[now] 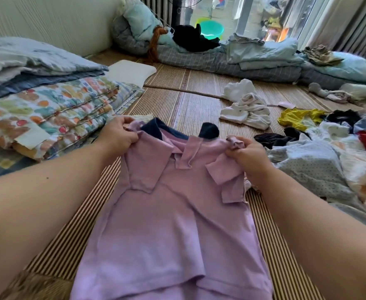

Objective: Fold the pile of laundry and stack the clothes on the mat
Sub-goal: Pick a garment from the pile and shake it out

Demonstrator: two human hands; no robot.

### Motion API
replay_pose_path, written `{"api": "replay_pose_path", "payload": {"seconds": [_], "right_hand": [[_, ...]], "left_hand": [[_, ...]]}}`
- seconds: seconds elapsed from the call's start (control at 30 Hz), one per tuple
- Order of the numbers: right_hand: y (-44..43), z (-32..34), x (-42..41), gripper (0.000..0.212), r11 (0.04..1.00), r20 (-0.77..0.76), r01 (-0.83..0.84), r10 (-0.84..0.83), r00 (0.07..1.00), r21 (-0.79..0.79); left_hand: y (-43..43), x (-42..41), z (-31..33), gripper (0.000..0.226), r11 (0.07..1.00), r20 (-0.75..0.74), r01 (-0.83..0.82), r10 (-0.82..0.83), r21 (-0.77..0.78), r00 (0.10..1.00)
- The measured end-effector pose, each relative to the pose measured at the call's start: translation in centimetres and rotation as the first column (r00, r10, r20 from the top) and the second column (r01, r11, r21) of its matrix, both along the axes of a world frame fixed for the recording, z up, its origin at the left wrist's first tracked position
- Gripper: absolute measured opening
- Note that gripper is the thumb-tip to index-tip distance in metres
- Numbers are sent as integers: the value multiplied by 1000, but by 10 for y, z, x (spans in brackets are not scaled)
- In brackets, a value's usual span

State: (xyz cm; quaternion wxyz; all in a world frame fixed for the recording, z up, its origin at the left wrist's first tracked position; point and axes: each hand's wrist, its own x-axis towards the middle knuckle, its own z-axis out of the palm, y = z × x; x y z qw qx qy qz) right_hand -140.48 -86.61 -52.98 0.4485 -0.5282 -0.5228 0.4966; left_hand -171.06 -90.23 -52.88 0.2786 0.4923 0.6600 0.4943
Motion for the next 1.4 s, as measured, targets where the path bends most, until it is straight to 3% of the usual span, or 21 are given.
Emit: {"api": "replay_pose_path", "payload": {"seconds": [0.03,0.1,0.17,0.27,0.37,0.43,0.5,0.53,0.6,0.67,0.73,0.83,1.0,1.07,1.17,1.2,1.27,1.33,1.4], "right_hand": [[-8,5,6,29,999,-36,-17,19,999,47],[-32,9,23,32,986,61,-55,45,997,158],[-62,4,42,35,956,298,-119,35,954,269],[-113,-20,63,31,859,637,-320,-9,771,401],[-155,-49,78,18,829,804,-481,65,591,287],[-171,-58,81,25,869,788,-470,178,589,155],[-176,-61,80,50,873,786,-480,236,571,87],[-177,-59,76,52,864,823,-500,235,518,68],[-179,-50,67,31,829,912,-547,130,390,116],[-185,-39,65,21,855,884,-479,53,464,200],[-194,-32,70,20,898,865,-404,58,499,172],[-204,-33,65,46,924,920,-367,235,313,-111],[-190,-41,36,99,917,957,-295,289,29,-268],[-171,-41,29,104,911,949,-284,315,10,-299],[-134,-41,22,84,904,939,-274,344,6,-329],[-123,-39,17,73,911,947,-278,322,12,-306],[-110,-39,5,54,935,977,-303,209,42,-187],[-109,-40,-6,57,935,991,-354,75,108,-32],[-121,-43,-9,51,890,974,-438,-24,226,124]], "left_hand": [[-7,0,6,30,999,20,29,-30,35,999],[-31,0,15,30,990,-38,113,-110,84,993],[-64,2,15,26,977,-236,193,-168,87,957],[-117,8,-5,33,958,-550,287,-229,20,803],[-159,10,-29,32,895,-708,391,-419,-216,569],[-172,9,-43,28,850,-715,375,-519,-371,469],[-179,10,-50,28,852,-665,322,-524,-413,533],[-181,11,-49,28,869,-660,304,-495,-391,565],[-182,12,-46,33,910,-707,277,-413,-307,574],[-185,10,-40,38,929,-751,294,-358,-226,554],[-191,7,-36,34,898,-771,354,-416,-263,482],[-197,2,-40,25,801,-704,394,-590,-451,395],[-195,15,-34,26,784,-652,365,-620,-501,437],[-195,24,-29,25,755,-630,379,-655,-535,417],[-196,41,-17,6,659,-552,392,-752,-642,359],[-197,50,-14,12,621,-530,390,-784,-680,323],[-200,70,-9,29,553,-516,399,-831,-731,206],[-204,93,-11,43,515,-531,447,-841,-732,99],[-206,113,-14,48,441,-486,554,-871,-706,75]]}}
